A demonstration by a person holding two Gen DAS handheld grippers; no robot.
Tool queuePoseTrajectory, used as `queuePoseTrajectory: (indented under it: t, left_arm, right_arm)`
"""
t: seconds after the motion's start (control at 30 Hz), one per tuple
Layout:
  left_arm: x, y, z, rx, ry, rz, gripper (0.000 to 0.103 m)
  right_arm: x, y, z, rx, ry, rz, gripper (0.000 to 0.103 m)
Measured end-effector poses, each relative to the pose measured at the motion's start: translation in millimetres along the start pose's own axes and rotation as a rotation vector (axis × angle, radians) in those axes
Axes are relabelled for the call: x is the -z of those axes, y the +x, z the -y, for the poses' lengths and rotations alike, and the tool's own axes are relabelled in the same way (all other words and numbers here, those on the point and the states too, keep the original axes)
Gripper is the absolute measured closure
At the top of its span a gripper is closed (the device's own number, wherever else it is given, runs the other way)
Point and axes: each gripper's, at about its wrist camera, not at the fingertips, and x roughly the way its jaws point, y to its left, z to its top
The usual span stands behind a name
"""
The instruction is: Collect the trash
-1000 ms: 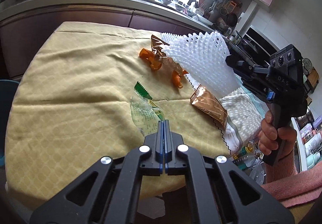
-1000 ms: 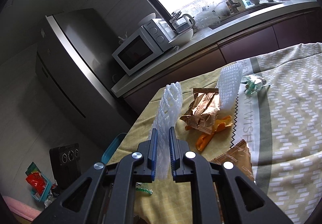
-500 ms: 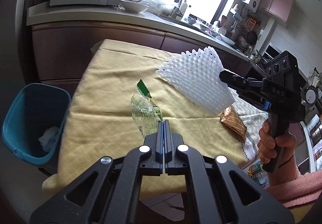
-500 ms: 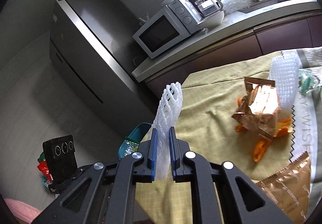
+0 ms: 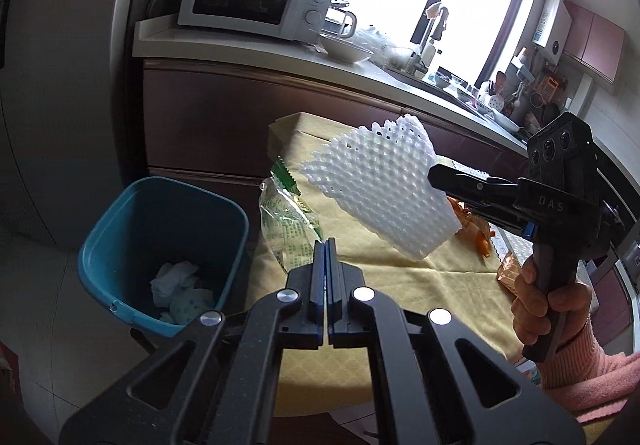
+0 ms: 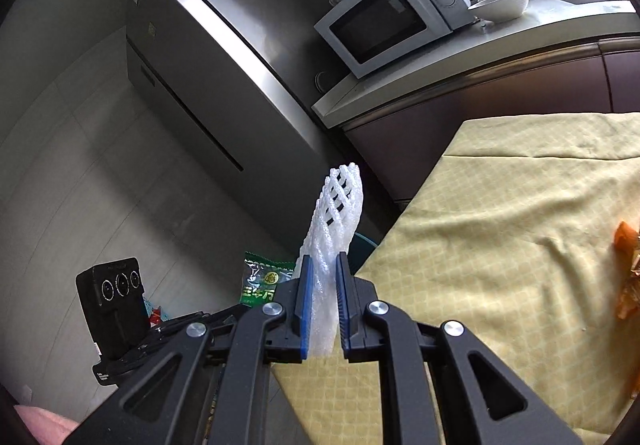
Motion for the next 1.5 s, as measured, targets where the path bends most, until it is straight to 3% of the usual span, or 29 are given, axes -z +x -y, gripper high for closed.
queuePoseTrajectory:
  t: [0.47, 1.07, 1.2, 1.5]
  left_arm:
    - [-6, 11, -78, -0.158, -0.109, -0.021, 0.102]
    - [3, 67, -139, -0.216, -0.243, -0.097, 0.101]
    - [5, 80, -142, -0.226, -0.257, -0.107, 0.096]
    - [6, 71, -122, -0.226, -0.216, -0.07, 0.083]
  right_arm:
    - [-17, 97, -20, -0.017, -0.027, -0.147, 0.093]
    - [0, 195, -22, 0.112, -0.005, -0.32, 0.086]
    - [6, 202, -21, 0.133, -0.006, -0.337, 0.077]
    - [5, 177, -24, 0.122, -0.023, -0.293, 0.073]
